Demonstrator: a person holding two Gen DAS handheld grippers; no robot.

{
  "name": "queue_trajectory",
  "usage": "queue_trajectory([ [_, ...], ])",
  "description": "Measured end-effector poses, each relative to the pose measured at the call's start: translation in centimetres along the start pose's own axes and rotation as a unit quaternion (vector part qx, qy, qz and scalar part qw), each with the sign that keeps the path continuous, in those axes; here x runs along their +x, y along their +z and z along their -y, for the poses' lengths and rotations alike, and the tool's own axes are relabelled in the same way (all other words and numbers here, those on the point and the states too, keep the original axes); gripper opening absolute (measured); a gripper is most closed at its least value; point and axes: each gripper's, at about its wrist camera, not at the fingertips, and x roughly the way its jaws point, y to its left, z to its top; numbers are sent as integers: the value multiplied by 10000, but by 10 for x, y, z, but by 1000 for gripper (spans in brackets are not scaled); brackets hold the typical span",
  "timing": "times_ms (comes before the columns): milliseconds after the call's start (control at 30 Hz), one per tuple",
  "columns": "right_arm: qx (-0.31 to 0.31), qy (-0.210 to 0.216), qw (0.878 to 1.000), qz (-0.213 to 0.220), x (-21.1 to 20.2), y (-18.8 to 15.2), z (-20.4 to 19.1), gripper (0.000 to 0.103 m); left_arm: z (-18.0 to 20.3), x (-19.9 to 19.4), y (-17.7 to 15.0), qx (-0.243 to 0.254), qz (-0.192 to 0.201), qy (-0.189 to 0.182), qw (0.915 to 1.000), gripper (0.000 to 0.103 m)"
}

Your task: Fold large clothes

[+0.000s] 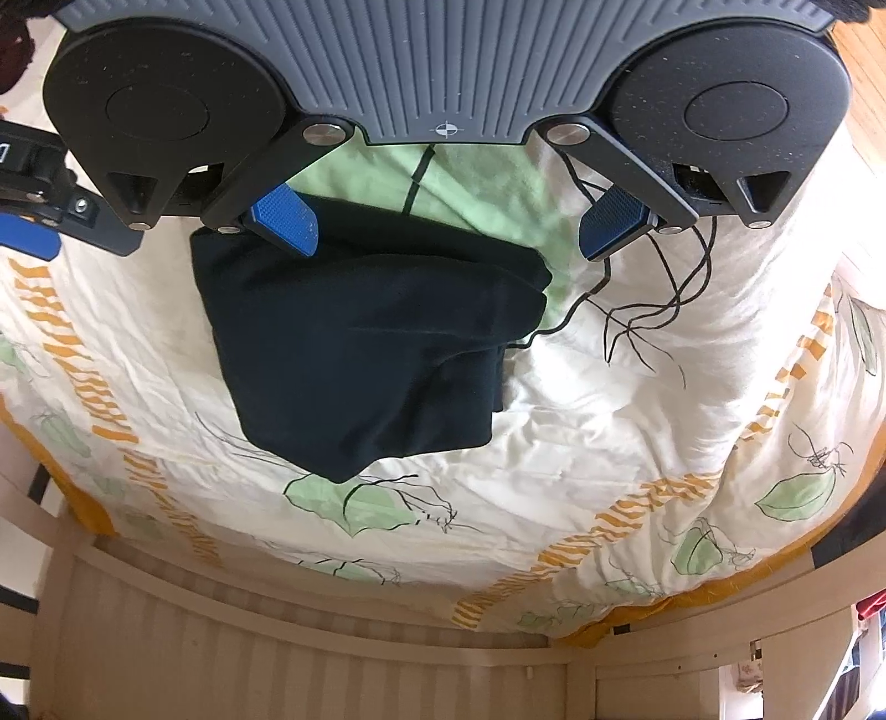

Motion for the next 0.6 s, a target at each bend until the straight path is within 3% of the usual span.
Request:
queue_trajectory([
  [600,58,54,9999,-69,2,-5,1,103,8,5,-3,122,-209,95,9997,102],
])
